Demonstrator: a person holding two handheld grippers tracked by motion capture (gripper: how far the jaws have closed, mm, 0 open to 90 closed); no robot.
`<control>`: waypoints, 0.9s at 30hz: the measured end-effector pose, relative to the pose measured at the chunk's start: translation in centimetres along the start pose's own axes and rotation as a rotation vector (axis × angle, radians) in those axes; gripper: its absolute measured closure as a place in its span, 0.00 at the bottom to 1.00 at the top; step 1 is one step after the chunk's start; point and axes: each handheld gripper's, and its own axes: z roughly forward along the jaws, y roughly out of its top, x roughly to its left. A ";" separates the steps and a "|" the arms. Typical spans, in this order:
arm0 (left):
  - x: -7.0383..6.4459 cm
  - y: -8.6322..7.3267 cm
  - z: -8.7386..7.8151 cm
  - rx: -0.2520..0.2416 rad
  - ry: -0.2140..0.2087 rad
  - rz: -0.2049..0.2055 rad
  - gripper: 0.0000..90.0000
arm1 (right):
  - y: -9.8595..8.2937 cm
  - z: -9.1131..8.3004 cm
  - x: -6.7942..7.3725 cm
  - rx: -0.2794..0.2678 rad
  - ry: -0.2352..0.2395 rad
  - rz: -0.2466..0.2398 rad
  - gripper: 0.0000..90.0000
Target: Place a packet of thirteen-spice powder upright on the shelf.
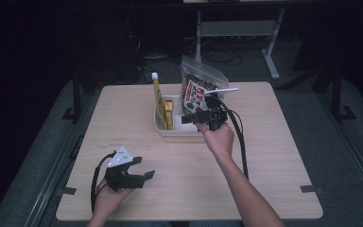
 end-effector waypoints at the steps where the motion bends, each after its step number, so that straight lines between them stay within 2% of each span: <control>1: 0.0 0.0 0.0 0.000 0.000 -0.001 0.28 | -0.1 -0.1 -0.2 0.000 -0.003 0.001 0.45; 17: 0.0 0.0 0.0 0.006 0.004 0.002 0.28 | -2.2 -0.8 -3.0 0.008 -0.001 0.034 0.45; 27: 0.1 -0.1 0.0 0.006 -0.002 -0.003 0.28 | -3.3 -1.0 -3.9 0.021 0.010 0.041 0.44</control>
